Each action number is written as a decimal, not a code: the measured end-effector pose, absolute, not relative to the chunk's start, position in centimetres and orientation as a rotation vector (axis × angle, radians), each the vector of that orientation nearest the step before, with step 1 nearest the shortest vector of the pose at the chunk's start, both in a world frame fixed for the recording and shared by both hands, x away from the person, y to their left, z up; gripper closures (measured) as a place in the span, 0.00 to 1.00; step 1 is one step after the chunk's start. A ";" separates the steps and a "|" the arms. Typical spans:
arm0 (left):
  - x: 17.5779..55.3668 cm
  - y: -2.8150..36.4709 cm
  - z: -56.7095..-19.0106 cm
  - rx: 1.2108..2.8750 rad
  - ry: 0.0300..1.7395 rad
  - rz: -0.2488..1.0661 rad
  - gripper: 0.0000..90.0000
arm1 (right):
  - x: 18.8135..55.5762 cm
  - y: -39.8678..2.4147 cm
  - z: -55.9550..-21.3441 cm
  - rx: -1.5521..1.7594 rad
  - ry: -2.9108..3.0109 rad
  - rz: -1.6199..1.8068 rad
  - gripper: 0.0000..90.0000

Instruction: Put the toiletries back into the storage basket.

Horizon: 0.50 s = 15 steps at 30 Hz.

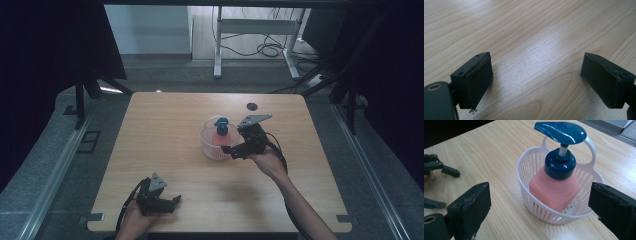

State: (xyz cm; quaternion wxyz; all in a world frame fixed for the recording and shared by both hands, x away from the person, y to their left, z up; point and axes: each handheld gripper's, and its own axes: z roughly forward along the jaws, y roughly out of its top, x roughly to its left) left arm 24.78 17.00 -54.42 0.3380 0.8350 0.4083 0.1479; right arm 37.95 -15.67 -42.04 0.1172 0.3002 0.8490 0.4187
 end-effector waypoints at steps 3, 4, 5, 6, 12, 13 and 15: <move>24.8 17.0 -54.4 2.175 1.064 0.385 0.11 | 37.7 -15.8 -42.1 0.872 2.487 1.227 0.05; 24.8 17.0 -54.4 2.175 1.064 0.385 0.11 | 37.6 -15.9 -42.1 0.868 2.487 1.227 0.05; 24.8 17.0 -54.4 2.175 1.064 0.385 0.11 | 37.5 -15.9 -42.1 0.868 2.486 1.228 0.05; 24.8 17.0 -54.4 2.175 1.064 0.385 0.11 | 37.4 -16.0 -42.1 0.866 2.489 1.231 0.05; 24.8 17.0 -54.4 2.175 1.064 0.385 0.11 | 36.8 -16.4 -42.2 0.859 2.490 1.232 0.06; 24.8 17.0 -54.4 2.175 1.064 0.385 0.11 | 36.7 -16.5 -42.2 0.857 2.490 1.232 0.06; 24.8 17.0 -54.4 2.175 1.064 0.386 0.11 | 36.5 -16.6 -42.3 0.857 2.493 1.232 0.06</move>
